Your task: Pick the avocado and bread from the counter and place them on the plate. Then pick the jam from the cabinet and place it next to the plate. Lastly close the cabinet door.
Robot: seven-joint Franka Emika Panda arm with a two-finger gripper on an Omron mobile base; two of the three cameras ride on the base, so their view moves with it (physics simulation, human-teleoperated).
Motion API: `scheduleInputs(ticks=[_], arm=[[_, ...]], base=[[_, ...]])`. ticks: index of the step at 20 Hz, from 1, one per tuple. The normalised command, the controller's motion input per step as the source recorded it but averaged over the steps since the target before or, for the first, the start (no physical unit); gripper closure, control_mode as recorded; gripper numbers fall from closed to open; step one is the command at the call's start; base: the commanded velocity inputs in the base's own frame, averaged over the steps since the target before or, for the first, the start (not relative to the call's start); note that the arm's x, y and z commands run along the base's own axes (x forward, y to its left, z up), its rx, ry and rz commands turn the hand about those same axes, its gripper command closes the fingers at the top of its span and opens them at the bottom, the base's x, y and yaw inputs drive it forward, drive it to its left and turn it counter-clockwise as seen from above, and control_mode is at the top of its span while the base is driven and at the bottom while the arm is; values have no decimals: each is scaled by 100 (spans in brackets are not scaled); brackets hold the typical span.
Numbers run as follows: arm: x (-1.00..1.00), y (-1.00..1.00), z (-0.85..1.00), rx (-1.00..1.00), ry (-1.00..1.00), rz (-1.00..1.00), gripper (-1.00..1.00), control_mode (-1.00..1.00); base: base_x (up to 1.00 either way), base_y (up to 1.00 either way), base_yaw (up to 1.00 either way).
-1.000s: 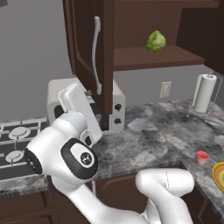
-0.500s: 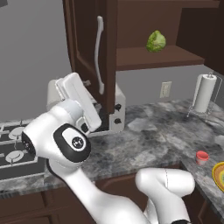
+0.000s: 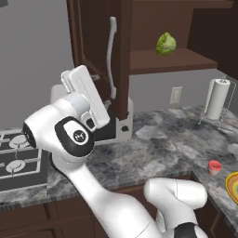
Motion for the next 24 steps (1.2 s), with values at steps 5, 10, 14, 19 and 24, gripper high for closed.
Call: scheduleInputs(ticks=[5,10,14,19,24], arm=[[11,-62,11,9,-6,0,-100,-100],[19,-74,0,11,-9,0,-100,-100],[29,-69,0,11,-9,0,-100,-100],[51,-73,0,15,-9,10,-100,-100],[78,-60,0,15,-10,19,-100,-100]], base=[[0,0,0],[0,0,0],[0,0,0],[0,0,0],[0,0,0]])
